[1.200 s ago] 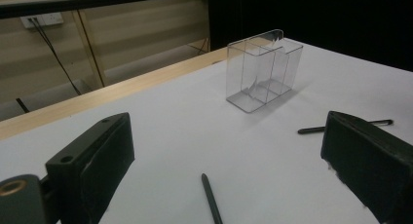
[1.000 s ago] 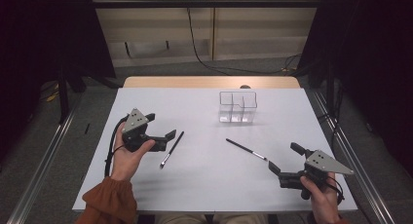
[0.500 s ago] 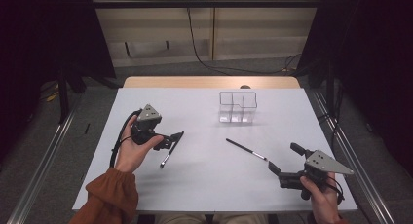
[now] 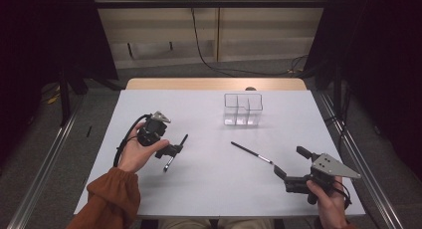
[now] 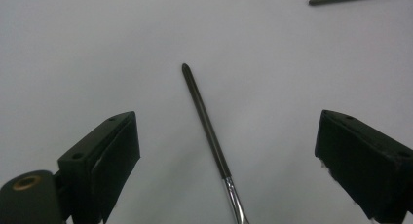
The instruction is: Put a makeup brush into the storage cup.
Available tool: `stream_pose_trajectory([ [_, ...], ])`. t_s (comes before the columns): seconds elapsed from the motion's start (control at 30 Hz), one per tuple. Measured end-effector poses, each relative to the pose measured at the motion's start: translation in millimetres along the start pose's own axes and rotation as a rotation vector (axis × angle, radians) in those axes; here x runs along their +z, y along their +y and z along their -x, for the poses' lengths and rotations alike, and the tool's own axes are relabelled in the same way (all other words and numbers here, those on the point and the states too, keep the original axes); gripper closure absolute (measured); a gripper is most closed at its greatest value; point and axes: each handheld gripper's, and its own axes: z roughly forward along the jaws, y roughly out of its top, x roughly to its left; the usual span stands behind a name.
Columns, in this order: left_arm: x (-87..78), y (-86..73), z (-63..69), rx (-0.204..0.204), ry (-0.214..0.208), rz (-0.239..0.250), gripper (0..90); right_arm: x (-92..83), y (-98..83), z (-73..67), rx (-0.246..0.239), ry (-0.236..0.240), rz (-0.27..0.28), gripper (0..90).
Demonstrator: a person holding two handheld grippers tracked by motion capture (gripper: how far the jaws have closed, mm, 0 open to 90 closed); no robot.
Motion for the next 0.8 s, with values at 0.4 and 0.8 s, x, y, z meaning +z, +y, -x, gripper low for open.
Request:
stream_pose_trajectory([
  [0.4, 15.4, 1.7, -4.4, 0.003, 0.031, -0.175, 9.9, -0.4, -0.1, 0.0, -0.002, 0.002, -0.001, 0.0],
  [0.8, 36.0, 4.1, 1.3, 0.048, 0.026, -0.348, 8.8, -0.8, 0.2, 0.0, -0.002, 0.002, 0.005, 0.0],
])
